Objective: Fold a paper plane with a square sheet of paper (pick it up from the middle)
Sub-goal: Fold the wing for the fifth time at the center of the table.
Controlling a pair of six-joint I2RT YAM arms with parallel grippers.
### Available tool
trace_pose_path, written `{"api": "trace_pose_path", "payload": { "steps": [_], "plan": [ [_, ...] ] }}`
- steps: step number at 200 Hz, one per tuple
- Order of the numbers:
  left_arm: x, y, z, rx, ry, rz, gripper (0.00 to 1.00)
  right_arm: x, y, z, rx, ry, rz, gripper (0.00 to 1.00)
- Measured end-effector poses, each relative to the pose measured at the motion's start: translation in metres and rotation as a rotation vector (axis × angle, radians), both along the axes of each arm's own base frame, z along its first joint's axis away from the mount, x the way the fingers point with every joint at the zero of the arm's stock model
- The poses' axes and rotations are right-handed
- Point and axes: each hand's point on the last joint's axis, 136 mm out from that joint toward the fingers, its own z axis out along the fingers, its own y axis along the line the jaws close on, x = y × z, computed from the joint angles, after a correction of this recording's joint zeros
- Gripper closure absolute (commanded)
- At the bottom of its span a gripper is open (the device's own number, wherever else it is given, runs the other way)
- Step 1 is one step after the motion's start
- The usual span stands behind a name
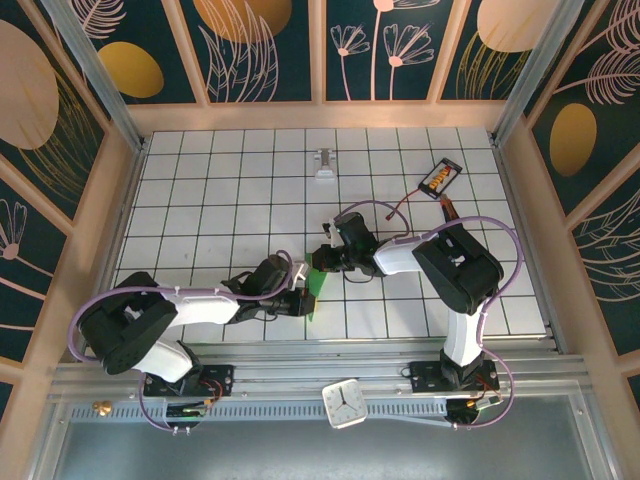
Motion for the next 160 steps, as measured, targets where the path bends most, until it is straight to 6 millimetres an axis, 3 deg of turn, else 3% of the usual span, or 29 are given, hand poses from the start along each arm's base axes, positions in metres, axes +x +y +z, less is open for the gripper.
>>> {"api": "trace_pose_path", "payload": {
  "steps": [160],
  "plan": [
    [-0.006,0.006,-0.015,0.013,0.009,-0.03,1.0,0.0,0.0,0.0,-0.002,0.003,0.001,1.0]
  ]
}}
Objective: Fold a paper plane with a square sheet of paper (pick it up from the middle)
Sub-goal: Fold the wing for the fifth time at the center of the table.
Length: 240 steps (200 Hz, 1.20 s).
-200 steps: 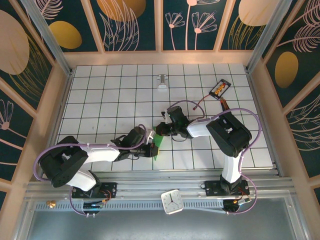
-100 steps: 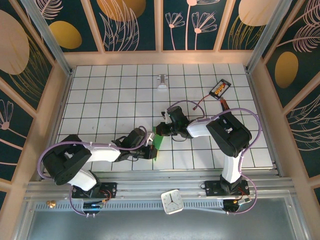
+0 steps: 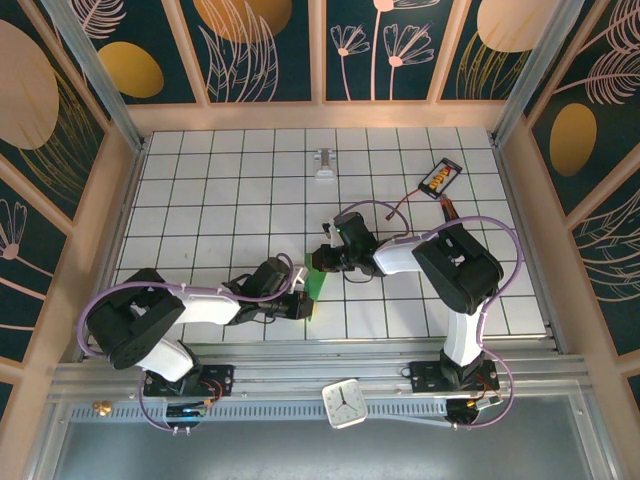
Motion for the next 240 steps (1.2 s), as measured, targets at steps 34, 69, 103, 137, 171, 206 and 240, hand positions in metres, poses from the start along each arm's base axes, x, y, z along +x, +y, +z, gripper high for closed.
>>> {"api": "trace_pose_path", "payload": {
  "steps": [34,69,103,137,171,206,240],
  "plan": [
    [0.0,0.0,0.0,0.001,-0.004,-0.005,1.0,0.0,0.0,0.001,-0.004,0.013,0.004,1.0],
    [-0.002,0.0,-0.001,-0.002,-0.008,-0.024,1.0,0.0,-0.002,0.01,0.03,0.037,0.014,0.97],
    [-0.002,0.0,-0.001,-0.006,-0.004,-0.032,1.0,-0.004,0.002,0.042,0.134,0.026,0.041,0.97],
    [-0.002,0.0,-0.001,-0.008,-0.004,-0.032,1.0,-0.021,-0.003,0.054,0.177,0.036,0.063,0.97],
    [-0.002,0.0,-0.001,-0.022,-0.006,-0.029,1.0,-0.045,-0.014,0.053,0.165,0.045,0.076,0.98],
    [-0.002,-0.001,-0.001,-0.034,0.001,-0.025,1.0,-0.074,-0.01,0.043,0.144,0.069,0.128,0.99],
    [-0.002,-0.001,-0.001,-0.034,0.001,-0.024,1.0,-0.088,-0.013,0.023,0.117,0.106,0.142,1.0]
  ]
}}
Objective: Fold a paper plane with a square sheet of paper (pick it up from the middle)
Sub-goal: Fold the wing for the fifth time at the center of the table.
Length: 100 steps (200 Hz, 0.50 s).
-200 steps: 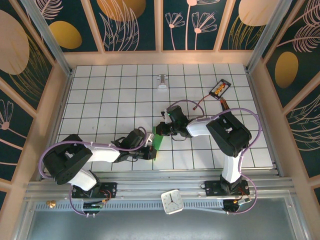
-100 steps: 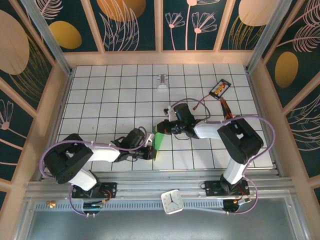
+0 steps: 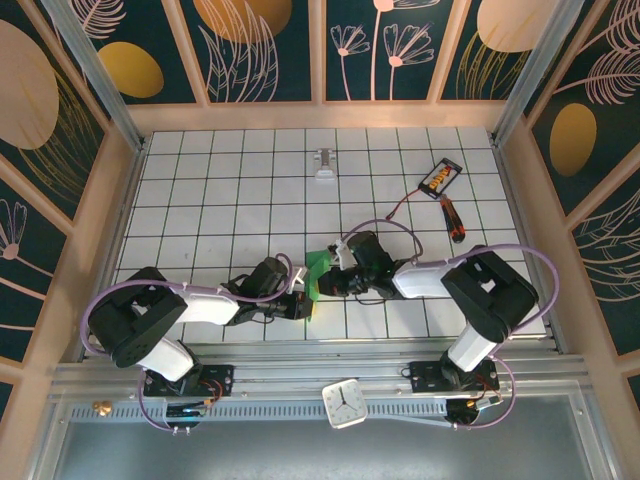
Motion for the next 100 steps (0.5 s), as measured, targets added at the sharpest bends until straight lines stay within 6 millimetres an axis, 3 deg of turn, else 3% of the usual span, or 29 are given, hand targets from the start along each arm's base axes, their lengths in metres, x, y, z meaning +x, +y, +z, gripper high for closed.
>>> {"api": "trace_pose_path", "payload": {
  "steps": [41,100],
  "plan": [
    [-0.001,0.0,-0.001,-0.001,0.006,-0.003,1.0,0.001,0.001,-0.016,-0.022,0.021,0.001,1.0],
    [-0.001,0.0,-0.001,-0.003,0.008,-0.005,1.0,0.02,0.007,-0.019,-0.021,0.008,-0.007,1.0]
  ]
}}
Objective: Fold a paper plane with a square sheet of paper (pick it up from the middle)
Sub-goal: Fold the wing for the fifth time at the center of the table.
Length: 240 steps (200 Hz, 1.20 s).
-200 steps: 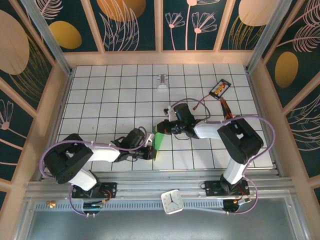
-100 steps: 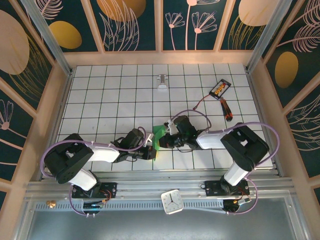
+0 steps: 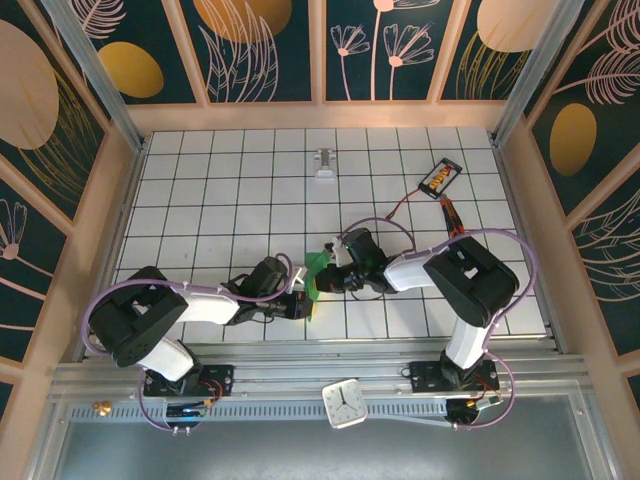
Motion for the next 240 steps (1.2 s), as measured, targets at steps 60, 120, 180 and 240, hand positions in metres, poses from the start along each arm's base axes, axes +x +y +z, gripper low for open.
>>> {"api": "trace_pose_path", "payload": {
  "steps": [60,120,180,240],
  "plan": [
    [0.0,0.0,0.0,-0.002,0.003,-0.004,1.0,0.013,0.002,-0.005,0.001,0.026,0.005,1.0],
    [-0.001,0.0,-0.001,0.0,-0.002,-0.011,1.0,0.05,-0.007,-0.005,-0.024,0.015,-0.071,1.0],
    [-0.001,0.0,0.0,0.001,-0.003,-0.011,1.0,0.074,-0.012,-0.007,-0.053,0.035,-0.116,1.0],
    [-0.001,0.0,0.001,-0.001,-0.005,-0.011,1.0,0.12,-0.033,-0.005,-0.073,-0.003,-0.213,1.0]
  ]
}}
